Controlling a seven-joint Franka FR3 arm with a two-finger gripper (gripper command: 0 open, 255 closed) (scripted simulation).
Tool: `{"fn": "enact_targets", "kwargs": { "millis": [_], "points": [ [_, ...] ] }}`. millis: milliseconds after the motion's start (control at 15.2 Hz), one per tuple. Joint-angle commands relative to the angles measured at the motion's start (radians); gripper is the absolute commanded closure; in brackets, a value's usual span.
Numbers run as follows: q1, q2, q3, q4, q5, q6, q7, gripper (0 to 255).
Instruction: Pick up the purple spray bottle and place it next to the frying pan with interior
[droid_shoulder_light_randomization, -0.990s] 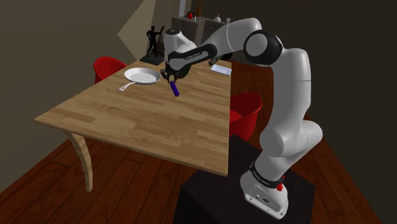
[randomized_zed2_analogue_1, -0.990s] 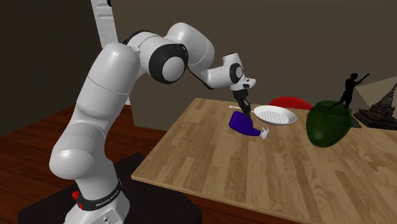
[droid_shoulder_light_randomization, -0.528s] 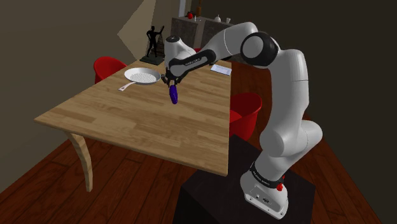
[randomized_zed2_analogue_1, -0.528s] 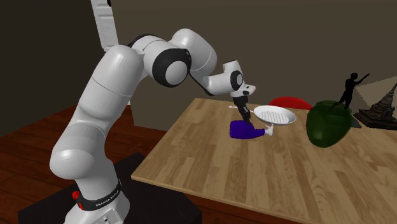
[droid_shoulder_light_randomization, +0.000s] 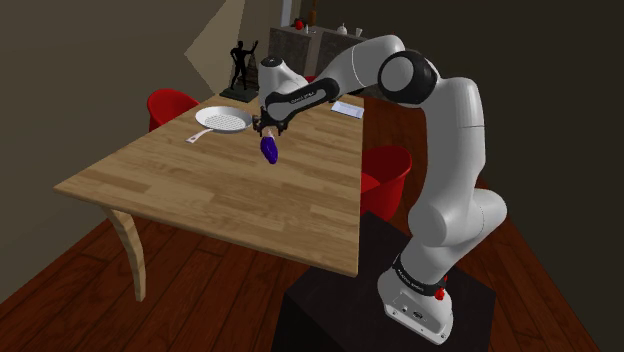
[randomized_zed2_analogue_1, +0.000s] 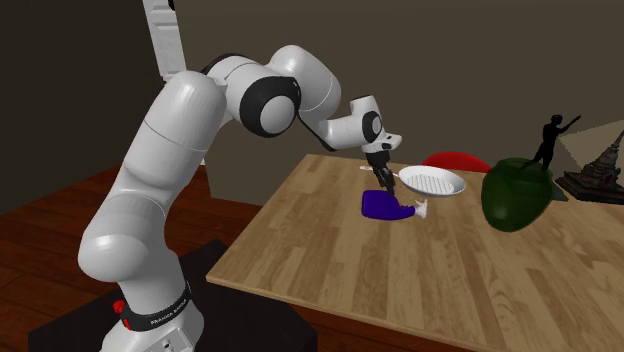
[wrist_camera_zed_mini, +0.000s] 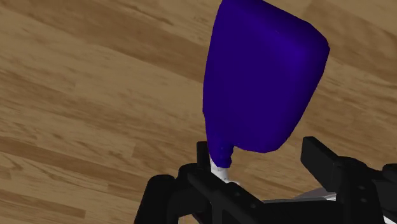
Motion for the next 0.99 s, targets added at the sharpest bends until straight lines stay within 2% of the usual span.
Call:
{"fn": "enact_targets", "kwargs": {
  "millis": [0,198,462,924],
  "points": [
    [0.0,0.0,0.0,0.0,0.0,0.0,0.0,0],
    [0.0,0.0,0.0,0.0,0.0,0.0,0.0,0],
    [-0.012,-0.093,0.036,-0.029,0.048,-0.061,-0.022,0],
    [-0.012,-0.093,0.036,-0.029,0.048,-0.061,-0.022,0]
  ]
}}
